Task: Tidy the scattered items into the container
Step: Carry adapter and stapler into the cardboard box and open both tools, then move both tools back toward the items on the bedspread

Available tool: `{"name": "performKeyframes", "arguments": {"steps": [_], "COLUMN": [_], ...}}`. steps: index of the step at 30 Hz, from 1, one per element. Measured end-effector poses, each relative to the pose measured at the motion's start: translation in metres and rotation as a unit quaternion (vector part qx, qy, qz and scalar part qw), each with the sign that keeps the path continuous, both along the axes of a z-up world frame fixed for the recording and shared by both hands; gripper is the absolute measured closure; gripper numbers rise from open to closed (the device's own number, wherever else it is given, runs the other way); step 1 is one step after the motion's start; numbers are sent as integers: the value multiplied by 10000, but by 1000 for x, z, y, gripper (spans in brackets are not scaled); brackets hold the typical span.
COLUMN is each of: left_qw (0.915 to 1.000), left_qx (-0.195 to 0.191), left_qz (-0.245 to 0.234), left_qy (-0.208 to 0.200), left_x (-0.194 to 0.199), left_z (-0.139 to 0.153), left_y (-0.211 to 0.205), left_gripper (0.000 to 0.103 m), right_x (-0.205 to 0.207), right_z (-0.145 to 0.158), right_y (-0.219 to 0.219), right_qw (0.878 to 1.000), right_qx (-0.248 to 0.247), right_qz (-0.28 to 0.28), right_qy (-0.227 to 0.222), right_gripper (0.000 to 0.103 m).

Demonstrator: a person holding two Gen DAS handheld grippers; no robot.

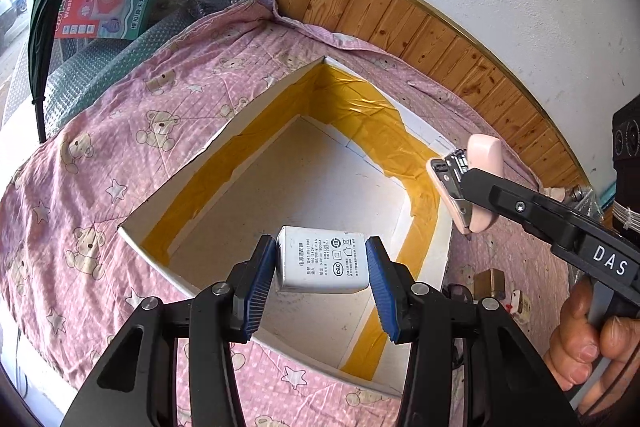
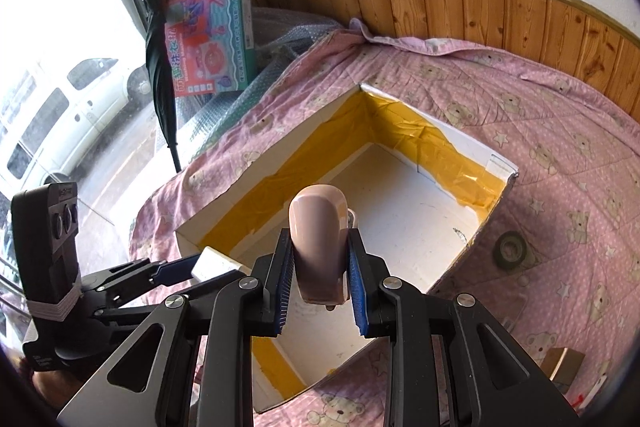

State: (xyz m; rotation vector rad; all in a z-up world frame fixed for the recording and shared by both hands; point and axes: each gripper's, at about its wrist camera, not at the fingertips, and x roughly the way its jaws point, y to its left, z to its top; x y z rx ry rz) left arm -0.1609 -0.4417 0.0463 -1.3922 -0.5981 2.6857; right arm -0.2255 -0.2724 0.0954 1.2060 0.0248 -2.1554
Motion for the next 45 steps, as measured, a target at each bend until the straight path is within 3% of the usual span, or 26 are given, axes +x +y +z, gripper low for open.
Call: {"name": "performKeyframes", "arguments": {"steps": [13,26,36,45], "left_qw": [9978,9965,9970,9984], "left_qx": [-468,-555,-423,-297], "left_qz": [-429,-472,-288,-302], "left_qy": [-175,-409,-581,-365], "left_x": [-25,-39,-36,-8], "left_z": [-21,-41,-48,-31], "left_y": [33,36,29,37], "left_gripper": [56,56,52,51], "right_x": [-30,-46,-34,36], "right_z": [-32,-50,-37,-39], "right_y": [-5,-21,7,75], "right_qw": [9989,9978,9986,9930], "right_qx": [263,426,33,-746], "right_qz": [-145,-93,-328,-840], "right_qy": [-353,-507,-425,-374], "right_gripper": [76,75,72,72]}}
